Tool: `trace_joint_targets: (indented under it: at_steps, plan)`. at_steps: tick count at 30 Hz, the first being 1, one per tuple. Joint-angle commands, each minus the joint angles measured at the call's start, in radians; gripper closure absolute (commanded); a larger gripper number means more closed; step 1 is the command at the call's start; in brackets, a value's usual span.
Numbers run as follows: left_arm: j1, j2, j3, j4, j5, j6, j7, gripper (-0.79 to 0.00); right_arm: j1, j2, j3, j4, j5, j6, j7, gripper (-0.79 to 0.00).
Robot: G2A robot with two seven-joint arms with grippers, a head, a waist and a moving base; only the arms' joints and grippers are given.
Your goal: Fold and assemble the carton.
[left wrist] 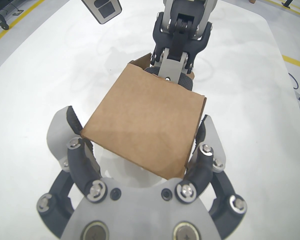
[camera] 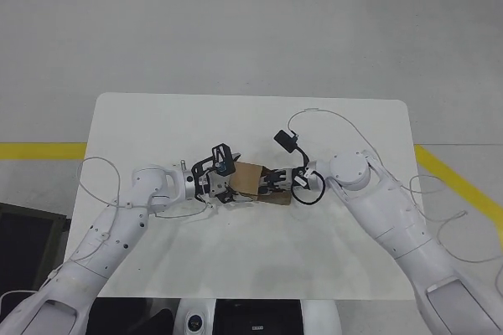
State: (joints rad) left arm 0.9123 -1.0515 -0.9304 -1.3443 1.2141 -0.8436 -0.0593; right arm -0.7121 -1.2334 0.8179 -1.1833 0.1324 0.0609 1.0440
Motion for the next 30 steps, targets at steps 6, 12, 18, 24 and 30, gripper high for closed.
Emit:
trace_joint_targets:
  at_steps: [6, 12, 18, 24, 30]
  plan:
    - [0.002, -0.003, -0.001, -0.002, 0.006, -0.002, -0.002, -0.785, 0.029, -0.020, -0.027, 0.053, 0.024, -0.025, 0.002, 0.000]
    - [0.005, -0.003, -0.008, -0.005, 0.010, -0.004, 0.000, -0.785, 0.021, -0.010, 0.005, 0.064, 0.021, -0.031, 0.024, 0.000]
    - [0.012, -0.003, -0.015, -0.013, 0.012, -0.002, 0.000, -0.785, -0.013, 0.016, 0.066, 0.022, 0.001, -0.017, 0.047, 0.000]
    - [0.017, -0.003, -0.022, -0.019, 0.017, -0.002, -0.002, -0.785, -0.048, 0.050, 0.140, -0.036, -0.053, 0.015, 0.082, 0.000]
    - [0.020, -0.004, -0.025, -0.022, 0.019, -0.005, -0.005, -0.785, -0.055, 0.068, 0.176, -0.072, -0.124, 0.019, 0.069, 0.000]
